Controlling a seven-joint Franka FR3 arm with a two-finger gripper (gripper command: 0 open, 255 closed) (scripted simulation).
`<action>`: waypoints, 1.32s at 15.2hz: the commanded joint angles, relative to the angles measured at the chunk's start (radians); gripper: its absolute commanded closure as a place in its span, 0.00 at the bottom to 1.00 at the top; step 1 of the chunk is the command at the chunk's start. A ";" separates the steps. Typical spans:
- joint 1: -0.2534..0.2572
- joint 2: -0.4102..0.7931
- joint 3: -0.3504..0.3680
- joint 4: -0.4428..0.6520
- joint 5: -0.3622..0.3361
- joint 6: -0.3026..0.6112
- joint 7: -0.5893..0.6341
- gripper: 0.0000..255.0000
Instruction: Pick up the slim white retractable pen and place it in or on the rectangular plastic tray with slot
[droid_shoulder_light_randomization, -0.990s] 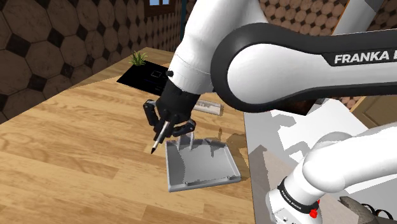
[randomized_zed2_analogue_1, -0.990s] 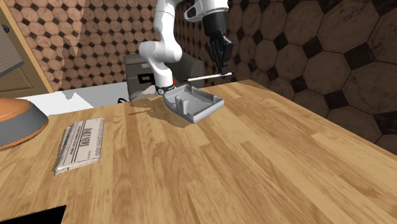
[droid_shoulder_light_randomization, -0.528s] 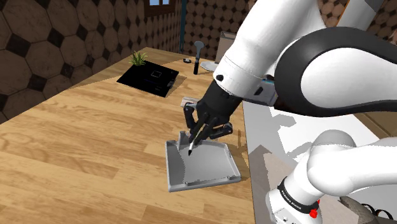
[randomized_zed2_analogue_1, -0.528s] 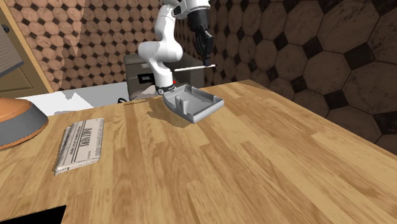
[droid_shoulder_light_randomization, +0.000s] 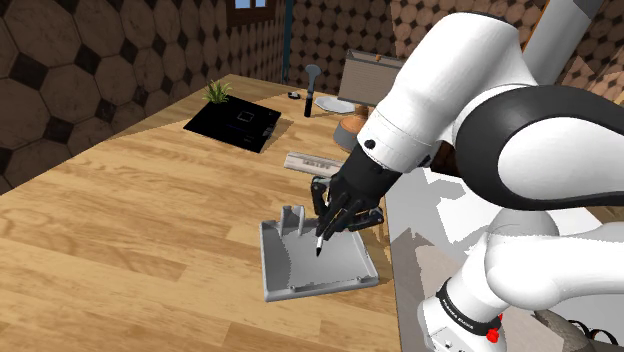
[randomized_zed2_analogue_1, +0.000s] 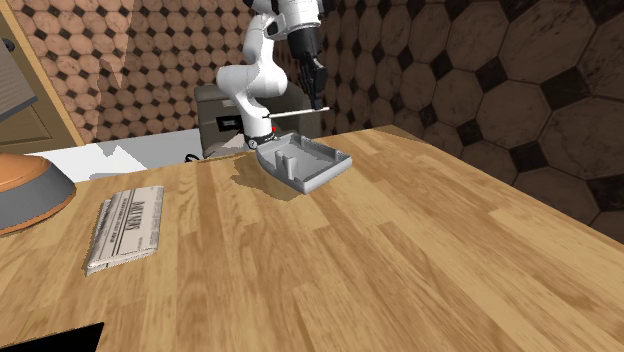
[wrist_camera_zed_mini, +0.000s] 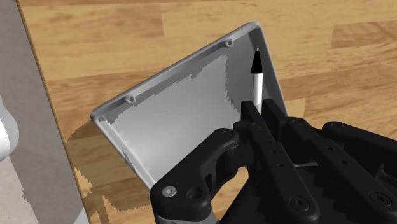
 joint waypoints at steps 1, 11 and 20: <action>0.005 0.004 0.014 -0.022 0.014 0.026 -0.003 1.00; 0.028 0.042 0.078 -0.123 0.085 0.163 -0.032 1.00; 0.028 0.042 0.078 -0.123 0.085 0.163 -0.032 0.00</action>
